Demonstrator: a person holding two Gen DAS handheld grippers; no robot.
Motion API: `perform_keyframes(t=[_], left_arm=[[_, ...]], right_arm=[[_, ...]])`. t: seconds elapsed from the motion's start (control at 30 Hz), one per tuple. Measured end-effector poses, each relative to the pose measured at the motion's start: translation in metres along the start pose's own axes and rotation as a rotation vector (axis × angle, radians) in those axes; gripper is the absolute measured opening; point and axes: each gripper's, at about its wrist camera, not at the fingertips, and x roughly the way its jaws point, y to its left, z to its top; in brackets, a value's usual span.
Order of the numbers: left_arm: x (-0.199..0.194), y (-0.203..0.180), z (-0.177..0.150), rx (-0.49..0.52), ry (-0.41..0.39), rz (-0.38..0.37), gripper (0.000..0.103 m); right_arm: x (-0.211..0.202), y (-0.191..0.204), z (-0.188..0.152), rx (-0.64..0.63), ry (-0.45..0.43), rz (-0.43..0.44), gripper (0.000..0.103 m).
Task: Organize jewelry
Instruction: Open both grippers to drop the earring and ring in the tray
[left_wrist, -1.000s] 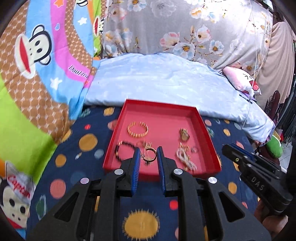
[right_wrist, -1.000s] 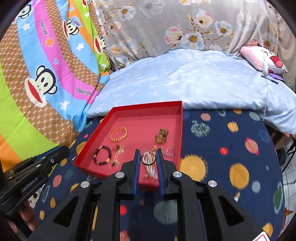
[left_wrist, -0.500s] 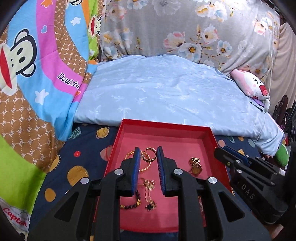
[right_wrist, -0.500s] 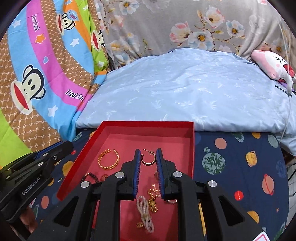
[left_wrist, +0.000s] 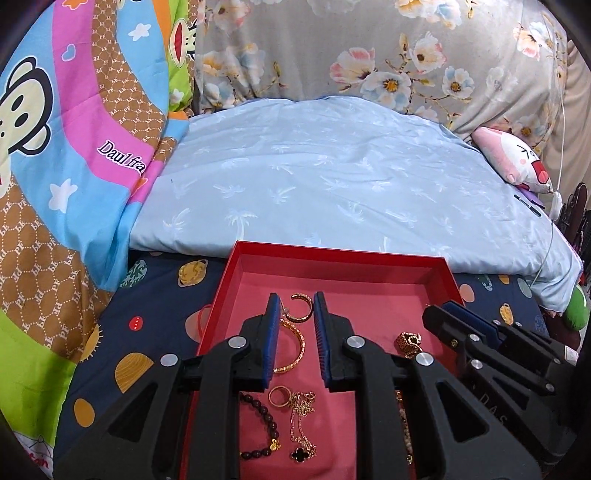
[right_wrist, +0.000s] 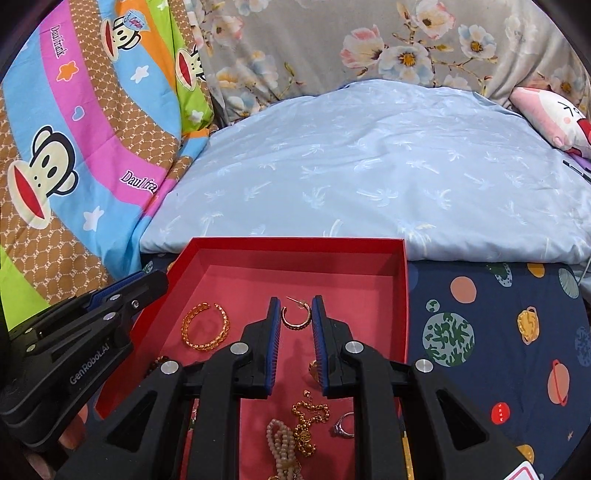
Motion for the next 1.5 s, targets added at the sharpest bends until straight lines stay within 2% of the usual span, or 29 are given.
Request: perform_keyframes(t=[0.53, 0.57, 0.6, 0.67, 0.7, 1.07, 1.37, 1.5], left_arm=[[0.015, -0.004, -0.003, 0.003, 0.013, -0.001, 0.018], [0.016, -0.005, -0.004, 0.005, 0.014, 0.003, 0.021], [0.017, -0.005, -0.004, 0.003, 0.015, 0.012, 0.029], [0.018, -0.005, -0.005, -0.003, 0.014, 0.024, 0.038], [0.017, -0.005, -0.005, -0.003, 0.013, 0.029, 0.039], [0.013, -0.002, -0.008, -0.006, 0.012, 0.036, 0.039], [-0.016, -0.006, -0.017, 0.011, -0.006, 0.035, 0.039], [-0.035, -0.005, -0.026, 0.000, -0.002, 0.025, 0.039]], right_arm=[[0.004, 0.002, -0.001, -0.012, 0.002, -0.004, 0.016], [0.003, 0.002, -0.001, -0.013, -0.003, -0.006, 0.017], [0.002, 0.002, -0.002, -0.012, -0.009, -0.009, 0.018], [0.001, 0.002, -0.002, -0.012, -0.015, -0.012, 0.019], [0.001, 0.001, -0.002, -0.011, -0.016, -0.012, 0.019], [-0.004, -0.001, -0.009, 0.001, -0.012, -0.013, 0.020], [-0.031, 0.011, -0.024, -0.003, -0.016, 0.003, 0.020], [-0.052, 0.022, -0.036, -0.014, -0.022, 0.003, 0.027]])
